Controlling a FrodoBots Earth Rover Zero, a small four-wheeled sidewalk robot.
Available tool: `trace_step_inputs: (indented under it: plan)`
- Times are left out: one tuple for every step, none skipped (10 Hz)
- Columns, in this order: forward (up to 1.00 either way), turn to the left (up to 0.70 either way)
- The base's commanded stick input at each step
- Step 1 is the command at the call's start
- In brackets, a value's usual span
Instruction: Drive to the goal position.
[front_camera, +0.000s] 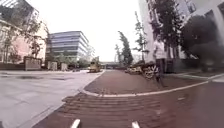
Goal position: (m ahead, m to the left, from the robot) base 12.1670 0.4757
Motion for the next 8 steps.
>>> trace_step_inputs:
  plan:
    - [0.7, 0.0]
    - [0.7, 0.0]
    - [0.7, 0.0]
    - [0.7, 0.0]
    - [0.7, 0.0]
    - [0.7, 0.0]
    - [0.7, 0.0]
    - [0.7, 0.0]
